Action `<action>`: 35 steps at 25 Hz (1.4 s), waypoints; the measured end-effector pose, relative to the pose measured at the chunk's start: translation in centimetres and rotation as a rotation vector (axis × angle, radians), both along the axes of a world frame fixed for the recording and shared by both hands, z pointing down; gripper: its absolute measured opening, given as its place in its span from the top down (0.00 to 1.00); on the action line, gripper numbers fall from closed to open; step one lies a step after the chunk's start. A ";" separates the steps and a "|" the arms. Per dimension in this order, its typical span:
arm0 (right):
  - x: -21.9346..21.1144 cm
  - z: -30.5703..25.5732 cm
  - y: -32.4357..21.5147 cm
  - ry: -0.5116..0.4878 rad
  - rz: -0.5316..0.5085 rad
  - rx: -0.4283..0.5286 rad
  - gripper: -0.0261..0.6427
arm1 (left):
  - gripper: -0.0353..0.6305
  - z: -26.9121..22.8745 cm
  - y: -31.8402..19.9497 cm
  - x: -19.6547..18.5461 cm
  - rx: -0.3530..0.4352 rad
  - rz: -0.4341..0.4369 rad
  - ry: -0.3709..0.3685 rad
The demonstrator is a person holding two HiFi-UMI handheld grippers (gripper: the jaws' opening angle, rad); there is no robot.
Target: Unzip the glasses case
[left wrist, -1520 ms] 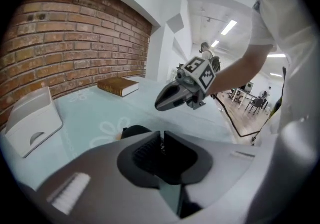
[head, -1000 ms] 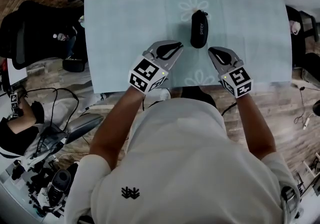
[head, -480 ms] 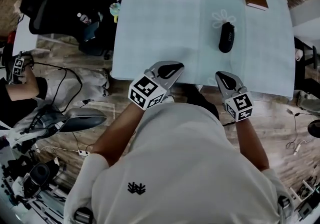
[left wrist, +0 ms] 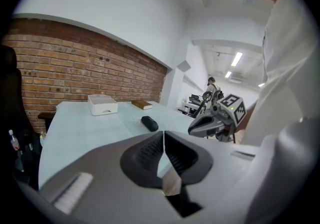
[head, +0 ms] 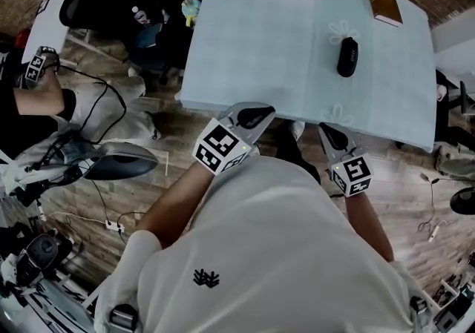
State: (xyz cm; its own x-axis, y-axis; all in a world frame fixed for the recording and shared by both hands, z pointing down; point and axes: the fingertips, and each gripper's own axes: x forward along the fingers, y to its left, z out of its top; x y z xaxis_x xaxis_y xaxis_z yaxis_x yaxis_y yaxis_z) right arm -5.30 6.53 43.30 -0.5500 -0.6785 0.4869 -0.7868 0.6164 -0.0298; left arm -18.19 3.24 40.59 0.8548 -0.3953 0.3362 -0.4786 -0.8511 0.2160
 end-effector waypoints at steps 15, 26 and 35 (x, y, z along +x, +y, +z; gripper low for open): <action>-1.0 -1.1 7.2 -0.001 0.052 0.047 0.96 | 0.86 -0.6 6.2 -1.0 0.019 0.032 0.013; -1.8 -1.6 7.5 0.010 0.055 0.055 0.96 | 0.86 -1.3 6.5 -1.9 0.032 0.036 0.020; -3.5 -1.7 7.6 0.016 0.022 0.060 0.96 | 0.86 -0.9 6.9 -3.9 0.025 -0.005 0.025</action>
State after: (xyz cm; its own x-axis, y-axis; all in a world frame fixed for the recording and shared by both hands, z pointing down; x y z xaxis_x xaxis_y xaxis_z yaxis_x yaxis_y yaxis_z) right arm -8.81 14.11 41.64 -0.5276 -0.7183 0.4536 -0.8000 0.5997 0.0191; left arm -22.13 10.09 39.70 0.8609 -0.4077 0.3044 -0.4774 -0.8541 0.2064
